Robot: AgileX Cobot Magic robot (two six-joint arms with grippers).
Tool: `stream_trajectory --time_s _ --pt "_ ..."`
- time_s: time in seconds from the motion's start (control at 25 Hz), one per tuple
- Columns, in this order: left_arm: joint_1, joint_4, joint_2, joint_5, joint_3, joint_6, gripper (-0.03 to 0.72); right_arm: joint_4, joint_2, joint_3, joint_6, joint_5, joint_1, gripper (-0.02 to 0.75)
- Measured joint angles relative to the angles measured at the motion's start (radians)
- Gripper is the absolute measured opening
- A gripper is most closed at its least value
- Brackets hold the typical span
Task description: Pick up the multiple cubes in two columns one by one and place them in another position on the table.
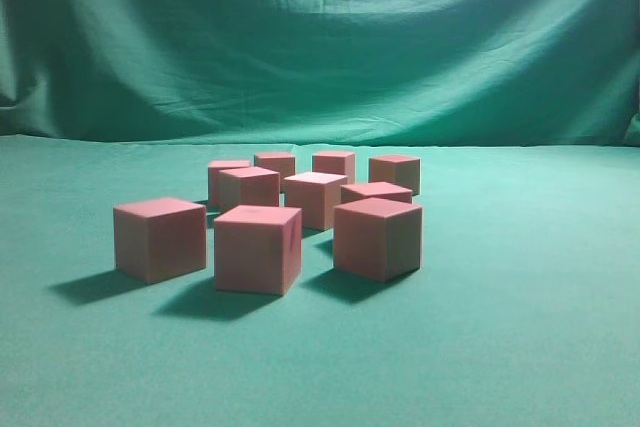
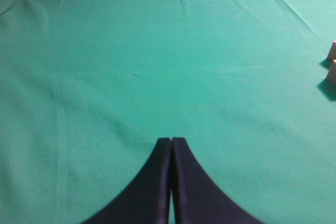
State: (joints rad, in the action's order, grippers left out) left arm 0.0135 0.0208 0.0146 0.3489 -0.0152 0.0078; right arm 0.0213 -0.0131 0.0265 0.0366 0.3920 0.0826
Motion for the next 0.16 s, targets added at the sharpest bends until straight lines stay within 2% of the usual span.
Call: stream_trajectory --time_s 0.16 --pt "0.000 0.000 0.000 0.000 0.000 0.000 0.000 0.002 0.000 0.000 0.000 0.000 0.000 0.000"
